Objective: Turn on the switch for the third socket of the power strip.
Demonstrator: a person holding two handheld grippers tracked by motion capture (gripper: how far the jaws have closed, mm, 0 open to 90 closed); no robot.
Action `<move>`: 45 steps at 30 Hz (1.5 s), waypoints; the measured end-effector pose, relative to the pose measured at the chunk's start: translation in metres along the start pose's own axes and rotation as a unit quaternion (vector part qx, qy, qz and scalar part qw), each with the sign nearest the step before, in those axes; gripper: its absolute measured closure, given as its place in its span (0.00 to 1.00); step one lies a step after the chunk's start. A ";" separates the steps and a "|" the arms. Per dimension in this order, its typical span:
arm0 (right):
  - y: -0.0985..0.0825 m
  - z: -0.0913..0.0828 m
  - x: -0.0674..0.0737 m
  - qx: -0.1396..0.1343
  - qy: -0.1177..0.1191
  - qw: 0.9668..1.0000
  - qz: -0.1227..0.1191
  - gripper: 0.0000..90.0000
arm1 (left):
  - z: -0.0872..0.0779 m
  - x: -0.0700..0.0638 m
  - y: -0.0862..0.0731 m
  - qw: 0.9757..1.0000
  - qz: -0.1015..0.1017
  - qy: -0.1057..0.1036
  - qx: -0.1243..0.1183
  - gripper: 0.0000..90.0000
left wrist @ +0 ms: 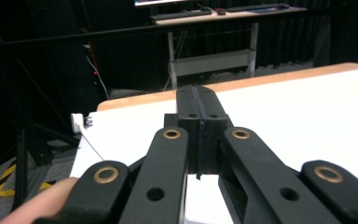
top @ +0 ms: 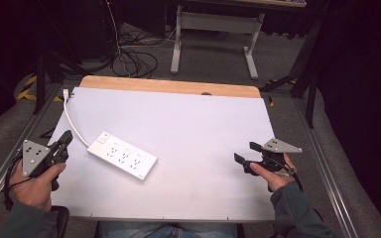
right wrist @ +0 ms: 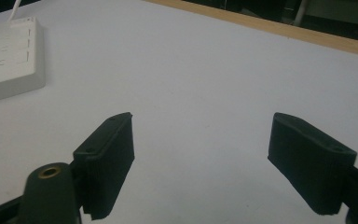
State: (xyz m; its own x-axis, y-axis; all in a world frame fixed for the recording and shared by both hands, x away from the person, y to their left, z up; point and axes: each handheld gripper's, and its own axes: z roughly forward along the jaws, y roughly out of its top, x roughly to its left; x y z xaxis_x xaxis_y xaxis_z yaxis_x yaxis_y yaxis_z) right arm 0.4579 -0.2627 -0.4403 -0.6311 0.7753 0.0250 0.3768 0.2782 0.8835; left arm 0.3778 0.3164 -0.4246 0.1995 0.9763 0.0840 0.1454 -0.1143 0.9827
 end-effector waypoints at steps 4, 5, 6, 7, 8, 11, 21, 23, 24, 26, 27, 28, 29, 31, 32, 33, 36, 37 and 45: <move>0.000 0.000 0.000 0.000 -0.001 1.000 -0.001 0.25 | 0.005 -0.004 0.001 1.000 0.004 -0.014 0.005 1.00; 0.000 0.001 0.000 0.001 -0.001 1.000 0.000 0.25 | 0.006 -0.005 0.001 1.000 0.006 -0.018 0.008 1.00; 0.000 0.001 0.000 0.001 -0.001 1.000 0.000 0.25 | 0.008 -0.007 0.001 1.000 0.007 -0.022 0.009 1.00; 0.000 0.000 0.000 0.001 -0.001 1.000 0.000 0.26 | 0.009 -0.008 0.001 1.000 0.008 -0.024 0.011 1.00; 0.000 0.001 0.000 0.002 -0.001 1.000 0.000 0.26 | 0.011 -0.009 0.001 1.000 0.008 -0.024 0.012 1.00; 0.000 0.000 0.000 0.001 -0.001 1.000 -0.001 0.26 | 0.016 -0.014 0.000 0.999 0.013 -0.029 0.021 1.00; 0.000 -0.001 0.000 0.001 -0.002 1.000 -0.001 0.26 | 0.027 -0.021 -0.002 0.998 0.031 -0.042 0.040 1.00; 0.000 -0.001 0.000 0.001 -0.003 1.000 -0.002 0.26 | 0.029 -0.023 -0.002 0.997 0.038 -0.048 0.046 1.00; 0.000 -0.001 0.000 0.001 -0.003 1.000 -0.002 0.26 | 0.030 -0.025 -0.002 0.997 0.038 -0.049 0.047 1.00; 0.000 -0.001 0.000 0.001 -0.004 1.000 -0.001 0.26 | 0.033 -0.028 -0.002 0.996 0.044 -0.055 0.050 1.00; 0.000 -0.001 0.000 0.001 -0.004 1.000 -0.001 0.26 | 0.035 -0.030 -0.002 0.996 0.046 -0.057 0.052 1.00; 0.000 -0.001 0.000 0.002 -0.004 1.000 -0.001 0.26 | 0.036 -0.032 -0.001 0.996 0.049 -0.060 0.052 1.00; 0.000 -0.001 0.000 0.002 -0.004 1.000 -0.001 0.26 | 0.038 -0.034 -0.001 0.995 0.051 -0.063 0.055 1.00; -0.001 -0.001 0.000 0.002 -0.005 1.000 -0.002 0.26 | 0.041 -0.037 -0.001 0.994 0.055 -0.070 0.058 1.00; -0.001 -0.001 0.000 0.002 -0.005 1.000 -0.002 0.26 | 0.042 -0.038 0.000 0.994 0.056 -0.071 0.058 1.00; -0.001 -0.001 0.000 0.002 -0.006 1.000 -0.001 0.26 | 0.043 -0.039 0.000 0.994 0.058 -0.071 0.058 1.00; -0.001 -0.002 0.000 0.001 -0.005 1.000 -0.003 0.26 | 0.046 -0.044 0.000 0.993 0.064 -0.079 0.060 1.00; -0.001 -0.002 0.000 0.001 -0.005 1.000 -0.002 0.26 | 0.047 -0.045 0.000 0.993 0.064 -0.082 0.060 1.00; -0.001 -0.001 0.000 0.003 -0.004 1.000 -0.002 0.26 | 0.056 -0.055 -0.002 0.989 0.074 -0.100 0.078 1.00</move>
State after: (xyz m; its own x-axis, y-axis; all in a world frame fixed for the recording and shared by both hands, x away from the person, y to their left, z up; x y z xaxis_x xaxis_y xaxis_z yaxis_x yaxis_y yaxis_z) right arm 0.4567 -0.2636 -0.4404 -0.6267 0.7791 0.0173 0.3789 0.2852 0.8804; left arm 0.4212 0.2524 -0.4401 0.4154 0.8925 0.1761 0.2449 -0.2961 0.9232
